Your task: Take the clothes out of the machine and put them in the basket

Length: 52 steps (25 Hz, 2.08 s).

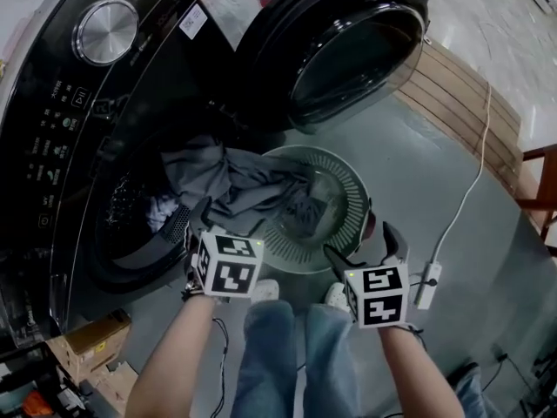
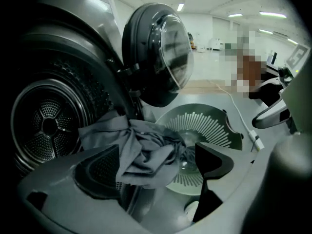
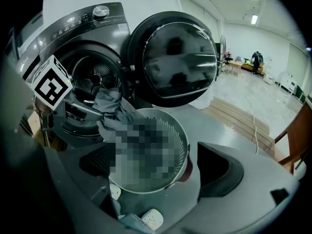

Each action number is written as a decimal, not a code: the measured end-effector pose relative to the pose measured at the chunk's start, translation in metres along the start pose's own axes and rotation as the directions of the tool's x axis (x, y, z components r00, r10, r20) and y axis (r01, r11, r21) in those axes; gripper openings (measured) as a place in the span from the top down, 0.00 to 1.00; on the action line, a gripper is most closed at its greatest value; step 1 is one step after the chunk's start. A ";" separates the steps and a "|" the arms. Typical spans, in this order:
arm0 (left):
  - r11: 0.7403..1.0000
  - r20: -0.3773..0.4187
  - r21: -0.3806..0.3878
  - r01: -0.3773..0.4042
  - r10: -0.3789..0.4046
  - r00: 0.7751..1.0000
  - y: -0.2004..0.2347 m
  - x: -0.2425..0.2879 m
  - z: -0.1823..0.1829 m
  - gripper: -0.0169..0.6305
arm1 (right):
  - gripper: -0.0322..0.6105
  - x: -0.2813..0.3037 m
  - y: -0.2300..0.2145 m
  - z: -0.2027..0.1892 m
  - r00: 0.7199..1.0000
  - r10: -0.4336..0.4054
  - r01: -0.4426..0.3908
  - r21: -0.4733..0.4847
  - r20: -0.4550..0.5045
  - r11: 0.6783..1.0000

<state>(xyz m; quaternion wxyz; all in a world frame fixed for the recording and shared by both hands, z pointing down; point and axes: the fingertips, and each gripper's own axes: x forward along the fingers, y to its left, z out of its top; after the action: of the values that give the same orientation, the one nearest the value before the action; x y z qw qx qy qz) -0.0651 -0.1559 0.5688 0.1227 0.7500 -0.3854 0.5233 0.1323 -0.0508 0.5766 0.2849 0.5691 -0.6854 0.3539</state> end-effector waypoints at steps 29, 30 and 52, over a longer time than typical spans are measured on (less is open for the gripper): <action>0.993 -0.108 0.108 0.052 -0.040 0.993 0.154 0.137 -0.031 0.20 | 0.17 0.091 0.113 0.012 1.000 -0.030 0.028 0.207 0.006 0.978; 0.991 -0.110 0.104 0.088 -0.076 0.991 0.150 0.138 -0.031 0.25 | 0.18 0.092 0.114 0.011 0.999 -0.032 0.030 0.212 0.006 0.977; 0.965 0.007 0.000 0.264 -0.264 0.965 0.049 0.049 -0.003 0.81 | 0.31 0.043 0.089 0.008 0.997 -0.077 0.074 0.163 0.011 0.984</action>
<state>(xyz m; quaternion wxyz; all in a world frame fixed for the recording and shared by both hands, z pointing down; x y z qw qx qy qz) -0.0947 -0.2091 0.6026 0.1905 0.7963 -0.2829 0.4996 0.0370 -0.0728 0.5915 0.2448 0.6192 -0.6346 0.3923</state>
